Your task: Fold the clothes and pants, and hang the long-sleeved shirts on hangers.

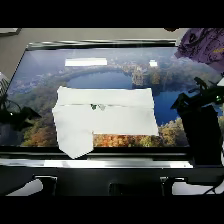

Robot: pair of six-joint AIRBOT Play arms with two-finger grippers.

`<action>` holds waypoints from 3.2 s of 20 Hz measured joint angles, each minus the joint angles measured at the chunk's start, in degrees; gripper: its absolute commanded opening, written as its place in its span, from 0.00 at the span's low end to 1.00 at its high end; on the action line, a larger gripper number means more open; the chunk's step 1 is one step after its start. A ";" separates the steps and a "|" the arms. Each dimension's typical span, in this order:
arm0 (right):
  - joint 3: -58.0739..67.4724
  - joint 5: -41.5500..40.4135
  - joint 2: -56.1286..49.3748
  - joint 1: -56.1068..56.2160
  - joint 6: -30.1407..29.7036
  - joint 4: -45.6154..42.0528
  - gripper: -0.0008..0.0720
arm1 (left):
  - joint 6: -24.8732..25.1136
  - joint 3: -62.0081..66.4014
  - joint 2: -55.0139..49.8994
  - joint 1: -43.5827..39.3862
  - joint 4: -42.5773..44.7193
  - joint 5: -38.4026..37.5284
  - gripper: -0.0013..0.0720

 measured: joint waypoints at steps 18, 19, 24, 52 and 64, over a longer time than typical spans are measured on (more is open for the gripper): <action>-18.56 -5.97 8.61 -0.15 -4.17 11.58 0.66 | 19.76 -38.10 13.27 -1.25 -19.76 11.98 0.70; -18.58 -6.03 8.61 -0.15 -4.17 11.80 0.66 | 19.91 -38.23 13.00 -2.60 -19.26 12.52 0.58; -18.58 -6.12 8.61 -0.52 -4.15 10.73 0.66 | 20.04 -38.36 12.39 -5.77 -18.73 12.76 0.05; -35.30 -19.47 5.03 3.91 -10.12 12.72 0.05 | 11.69 -32.28 14.34 -6.01 -13.62 9.18 0.04; -34.18 -10.08 24.81 5.29 0.87 -1.38 0.05 | -9.40 -20.87 34.95 -6.49 0.74 -2.51 0.04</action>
